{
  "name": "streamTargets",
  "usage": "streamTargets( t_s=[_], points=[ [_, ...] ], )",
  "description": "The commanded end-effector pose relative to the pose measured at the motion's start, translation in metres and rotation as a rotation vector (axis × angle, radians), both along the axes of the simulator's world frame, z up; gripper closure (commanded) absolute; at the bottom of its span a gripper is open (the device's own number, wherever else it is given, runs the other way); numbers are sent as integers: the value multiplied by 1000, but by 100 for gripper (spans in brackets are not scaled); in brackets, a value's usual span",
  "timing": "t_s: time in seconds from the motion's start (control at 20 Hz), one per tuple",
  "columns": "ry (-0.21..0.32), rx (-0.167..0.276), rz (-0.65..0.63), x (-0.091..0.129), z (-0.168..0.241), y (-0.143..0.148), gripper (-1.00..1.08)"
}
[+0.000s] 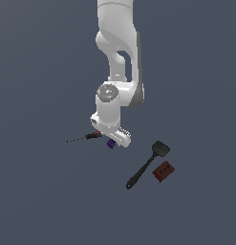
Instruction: Pick up a designated object from a clutter of objects.
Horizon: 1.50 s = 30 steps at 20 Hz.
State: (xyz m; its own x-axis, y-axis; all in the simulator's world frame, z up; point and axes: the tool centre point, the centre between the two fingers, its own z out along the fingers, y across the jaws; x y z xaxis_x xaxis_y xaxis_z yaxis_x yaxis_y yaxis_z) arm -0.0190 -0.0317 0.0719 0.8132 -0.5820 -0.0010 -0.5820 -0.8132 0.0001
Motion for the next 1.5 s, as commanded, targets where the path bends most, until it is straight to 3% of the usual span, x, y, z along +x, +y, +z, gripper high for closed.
streamTargets(
  t_s=[0.0,0.75,0.8,1.45],
  points=[
    [0,0,0,0,-4,0,-92],
    [-1,0,-5,-1,-50,0,-92],
    [-1,0,-5,-1,-50,0,108],
    [-1,0,-4,0,-47,-1,108]
  ],
)
